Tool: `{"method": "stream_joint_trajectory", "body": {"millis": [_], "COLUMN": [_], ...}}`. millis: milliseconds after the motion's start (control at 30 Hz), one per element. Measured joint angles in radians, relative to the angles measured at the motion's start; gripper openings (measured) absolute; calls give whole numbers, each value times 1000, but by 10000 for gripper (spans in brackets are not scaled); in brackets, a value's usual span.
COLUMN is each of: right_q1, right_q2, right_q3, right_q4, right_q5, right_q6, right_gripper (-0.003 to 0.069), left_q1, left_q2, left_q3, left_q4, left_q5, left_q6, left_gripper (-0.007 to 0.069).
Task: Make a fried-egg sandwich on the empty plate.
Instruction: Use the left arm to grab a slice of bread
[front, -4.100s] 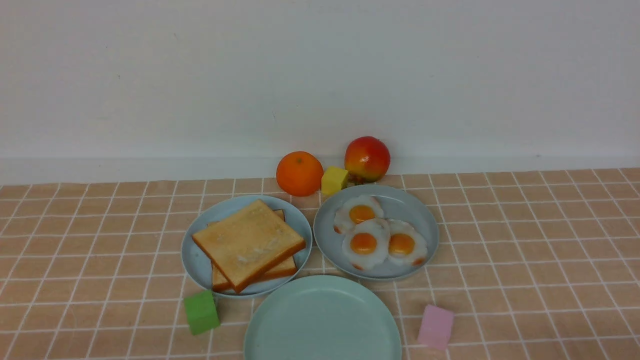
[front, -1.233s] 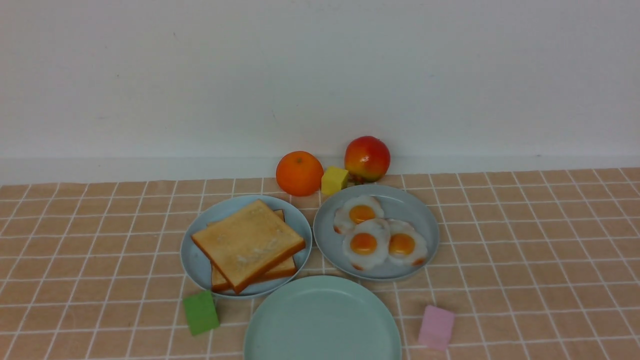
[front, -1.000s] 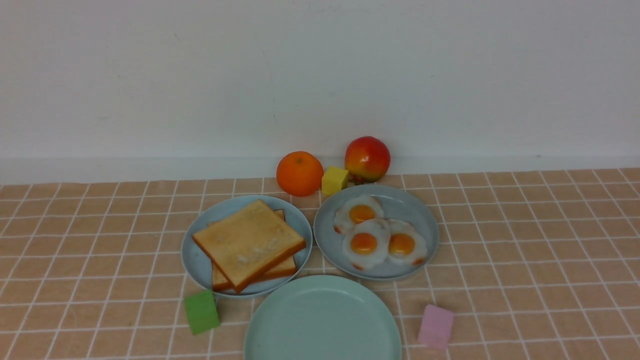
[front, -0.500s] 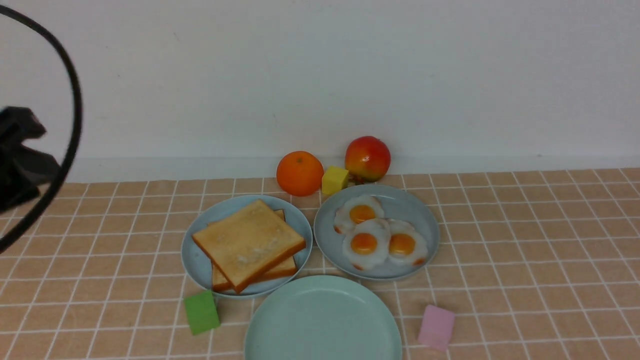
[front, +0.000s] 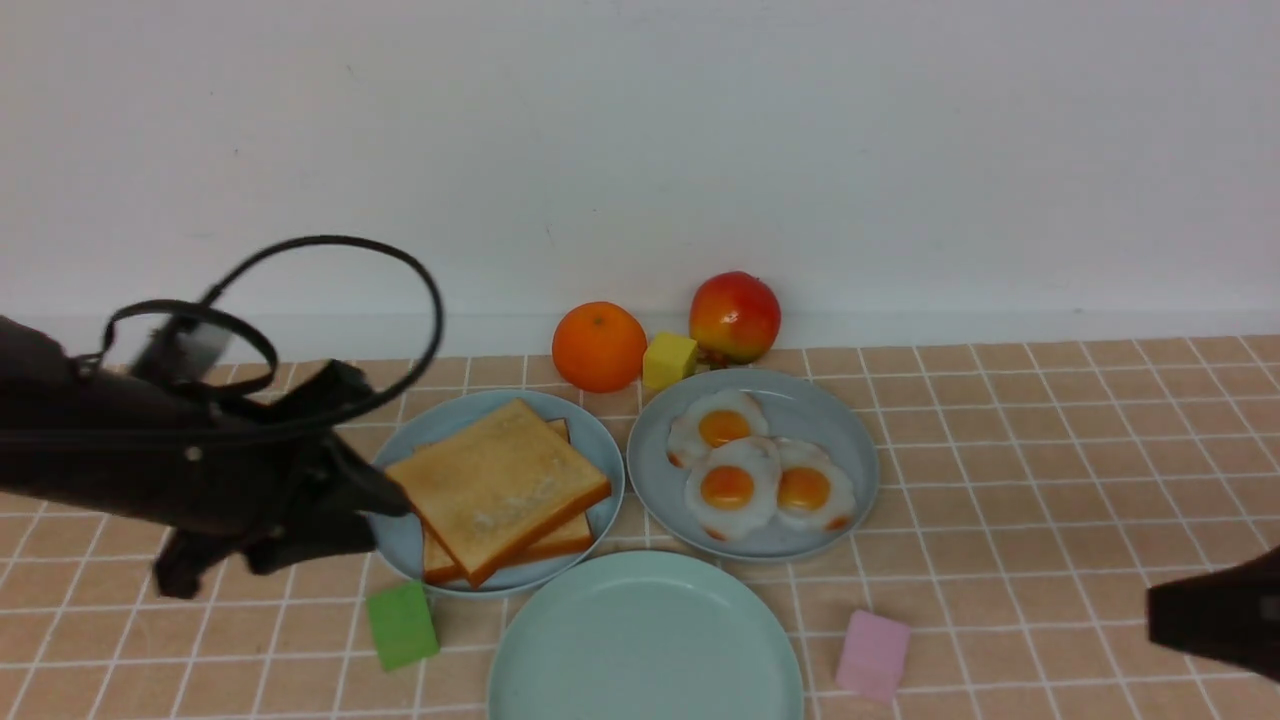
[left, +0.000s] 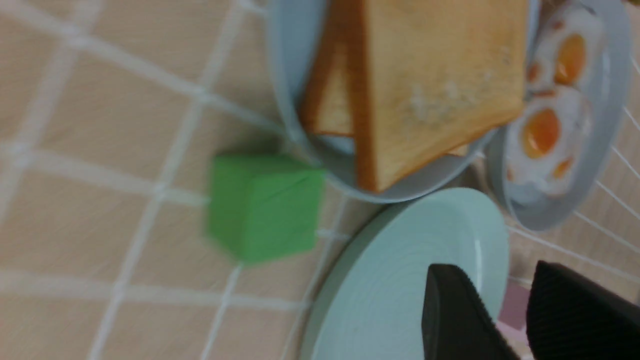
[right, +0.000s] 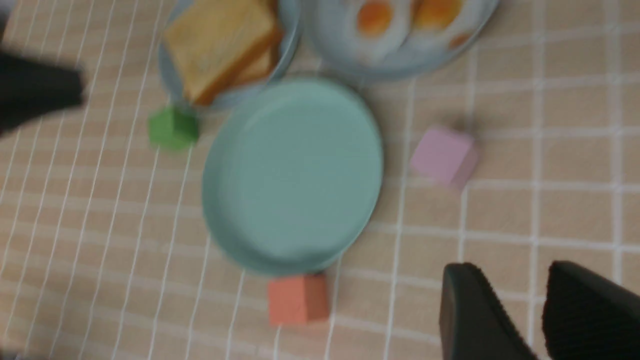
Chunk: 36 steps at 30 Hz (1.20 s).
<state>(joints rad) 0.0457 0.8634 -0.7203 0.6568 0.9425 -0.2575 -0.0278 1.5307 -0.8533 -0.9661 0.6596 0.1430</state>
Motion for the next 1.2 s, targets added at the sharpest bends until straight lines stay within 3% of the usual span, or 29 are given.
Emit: {"method": "stream_joint_trajectory", "body": {"millis": [67,167,233,267,300,467,567,633,667,733,867,1000,1200], "right_q1": [48,162,269,278,340,460,493,507,509,513,513,513,513], "right_q2": [44,107,159,163,197,266,286,300,301,306,307,307,307], "right_q3": [-29,-84,-141,-150,-184,-235,-239,-243,-243,-243,-243,-243,-243], "right_q4": [-9,-66,-185,-209,-313,-520,-549,-550,-550,-550,-551,-551,-552], "right_q5": [12,21,22,22,22,8,-10,-24,-25,-35,-35,-36,-36], "right_q6": [-6,16,100,119,203,417,474,496,496,498,499,500,516], "right_gripper": [239,245,256,257,262,267,267,267,267,267,267,267,267], "left_q1": [0,0,0,0,0,-1,-18,-50,-57,-100,-143,-155,-157], "left_q2": [49,108,136,137,144,145,145,145,145,149,186,226,275], "left_q3": [-2,-4,-4,-4,-4,-33,-71,-118,-121,-167,-220,-235,-235], "left_q4": [-107,-181,-182,-182,-166,-88,20,192,207,403,620,666,608], "left_q5": [-7,-39,-90,-90,-140,-187,-192,-193,-191,-185,-166,-167,-216], "left_q6": [130,201,211,211,208,153,78,-69,-83,-275,-523,-607,-615], "left_gripper": [238,238,238,238,238,239,251,271,274,296,309,309,309]}}
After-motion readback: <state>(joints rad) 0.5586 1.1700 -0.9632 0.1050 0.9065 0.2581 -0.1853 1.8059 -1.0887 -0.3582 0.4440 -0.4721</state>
